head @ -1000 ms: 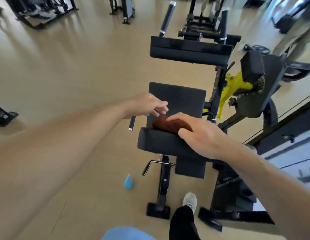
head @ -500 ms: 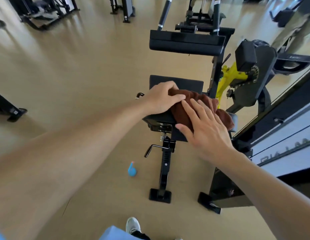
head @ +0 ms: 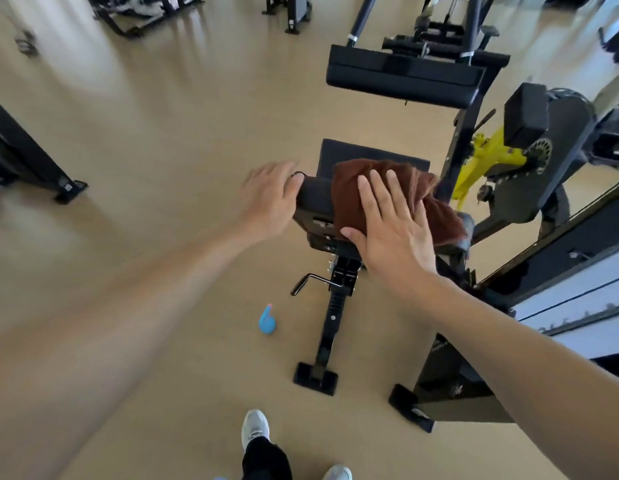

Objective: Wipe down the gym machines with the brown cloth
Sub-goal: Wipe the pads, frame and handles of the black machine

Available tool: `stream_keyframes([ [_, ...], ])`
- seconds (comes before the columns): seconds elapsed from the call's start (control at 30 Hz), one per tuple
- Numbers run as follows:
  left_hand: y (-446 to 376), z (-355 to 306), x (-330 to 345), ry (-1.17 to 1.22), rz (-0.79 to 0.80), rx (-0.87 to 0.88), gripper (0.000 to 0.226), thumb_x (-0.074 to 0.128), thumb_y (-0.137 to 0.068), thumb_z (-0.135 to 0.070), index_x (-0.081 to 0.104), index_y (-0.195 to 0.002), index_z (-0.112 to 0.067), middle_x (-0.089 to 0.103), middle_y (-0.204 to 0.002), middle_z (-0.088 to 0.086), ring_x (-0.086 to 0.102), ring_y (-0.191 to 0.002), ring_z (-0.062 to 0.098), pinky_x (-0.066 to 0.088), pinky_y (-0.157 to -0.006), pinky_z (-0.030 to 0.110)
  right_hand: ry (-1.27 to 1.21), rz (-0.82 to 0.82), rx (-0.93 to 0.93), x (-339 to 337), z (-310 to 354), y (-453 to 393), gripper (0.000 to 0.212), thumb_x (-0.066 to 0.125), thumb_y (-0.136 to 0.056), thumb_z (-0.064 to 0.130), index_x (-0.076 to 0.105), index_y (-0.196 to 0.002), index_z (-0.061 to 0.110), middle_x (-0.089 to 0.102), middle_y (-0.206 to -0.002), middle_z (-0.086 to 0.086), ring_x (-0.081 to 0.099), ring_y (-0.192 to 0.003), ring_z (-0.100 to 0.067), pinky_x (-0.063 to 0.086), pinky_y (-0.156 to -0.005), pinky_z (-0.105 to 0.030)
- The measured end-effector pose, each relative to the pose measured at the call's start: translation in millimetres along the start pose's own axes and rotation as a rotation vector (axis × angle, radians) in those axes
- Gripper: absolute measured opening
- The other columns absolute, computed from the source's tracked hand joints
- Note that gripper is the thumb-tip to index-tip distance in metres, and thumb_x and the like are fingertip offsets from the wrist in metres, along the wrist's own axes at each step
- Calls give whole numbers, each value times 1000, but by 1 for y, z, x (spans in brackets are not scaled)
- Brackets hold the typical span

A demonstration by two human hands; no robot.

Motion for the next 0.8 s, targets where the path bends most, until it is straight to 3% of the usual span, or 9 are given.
stream_keyframes([
  [0.17, 2, -9, 4, 253, 35, -34, 48, 37, -103, -32, 56, -138, -7, 60, -137, 13, 51, -129, 30, 36, -112, 38, 43, 51, -213, -1, 21, -21, 79, 37, -101, 61, 16, -164, 19, 20, -170, -4, 15, -157, -26, 23, -123, -51],
  [0.27, -4, -29, 17, 340, 57, -77, 37, 36, -108, -27, 59, -132, -11, 62, -129, 10, 53, -123, 24, 36, -98, 23, 60, 45, -204, -7, -3, -8, 77, 41, -100, 59, 21, -163, 20, 28, -168, -4, 25, -154, -27, 29, -120, -51],
  [0.33, -12, -38, 28, 292, 92, -69, 35, 32, -108, -33, 63, -114, -18, 64, -110, 6, 56, -111, 25, 39, -93, 29, 60, 41, -152, -8, -27, 6, 76, 41, -99, 60, 24, -162, 20, 32, -165, -4, 27, -153, -28, 31, -120, -52],
  [0.43, -23, -41, 39, 238, 125, -12, 43, 28, -106, -35, 57, -87, -9, 62, -90, 8, 55, -90, 25, 47, -88, 40, 32, 33, -60, -12, -65, 31, 76, 41, -98, 60, 27, -161, 21, 33, -165, -5, 27, -153, -28, 32, -120, -54],
  [0.53, -29, -29, 51, 236, 164, 33, 40, 32, -106, -32, 66, -114, -12, 65, -111, 3, 49, -104, 18, 40, -94, 33, 4, 25, 10, -13, -88, 50, 73, 37, -102, 62, 25, -162, 22, 28, -167, -3, 20, -156, -25, 29, -121, -56],
  [0.6, -30, -18, 52, 271, 145, 50, 42, 33, -105, -36, 59, -134, -22, 61, -131, -6, 45, -126, 19, 36, -109, 36, -12, 29, 20, -11, -85, 50, 73, 35, -101, 62, 26, -162, 24, 26, -168, 0, 17, -156, -23, 26, -123, -55],
  [0.67, -32, -7, 45, 425, 151, -5, 40, 35, -106, -32, 54, -141, -23, 56, -139, -8, 45, -131, 16, 34, -112, 33, -29, 42, -20, -11, -69, 37, 71, 34, -100, 62, 28, -161, 26, 28, -167, 3, 18, -156, -21, 26, -121, -54],
  [0.73, -33, -1, 41, 677, 208, -150, 36, 35, -109, -29, 54, -138, -20, 57, -133, -7, 52, -119, 7, 37, -98, 20, -39, 61, -109, -13, -54, 23, 70, 32, -100, 62, 30, -161, 26, 30, -167, 5, 21, -156, -21, 30, -118, -55],
  [0.8, -31, 20, 51, 937, 261, -388, 27, 40, -107, -36, 64, -114, -26, 64, -113, -8, 56, -100, 0, 42, -90, 21, -31, 88, -220, -14, -37, 7, 70, 32, -101, 61, 32, -160, 25, 31, -166, 4, 24, -155, -22, 33, -117, -54],
])
Point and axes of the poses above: each hand's wrist, its own y-axis away from the middle knuckle, its own x-axis out of the palm, z = x × y, the point moved 5 cm from there along -y, towards the middle knuckle
